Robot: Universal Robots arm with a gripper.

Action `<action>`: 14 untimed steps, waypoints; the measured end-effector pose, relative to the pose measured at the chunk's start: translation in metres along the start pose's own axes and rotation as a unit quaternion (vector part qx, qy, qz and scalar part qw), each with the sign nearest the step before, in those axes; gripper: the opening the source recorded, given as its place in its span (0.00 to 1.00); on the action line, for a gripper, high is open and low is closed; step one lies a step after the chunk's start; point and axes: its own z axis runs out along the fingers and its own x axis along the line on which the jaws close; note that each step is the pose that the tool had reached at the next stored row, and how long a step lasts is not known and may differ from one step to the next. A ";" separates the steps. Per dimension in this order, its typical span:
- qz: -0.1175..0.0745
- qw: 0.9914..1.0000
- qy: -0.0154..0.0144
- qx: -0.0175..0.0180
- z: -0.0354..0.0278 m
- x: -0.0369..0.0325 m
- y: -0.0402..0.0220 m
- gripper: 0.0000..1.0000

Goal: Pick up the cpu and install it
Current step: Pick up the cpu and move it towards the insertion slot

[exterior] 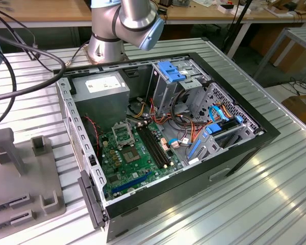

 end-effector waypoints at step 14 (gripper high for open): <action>0.000 1.000 0.000 0.000 0.0026 -0.0001 0.0000 0.49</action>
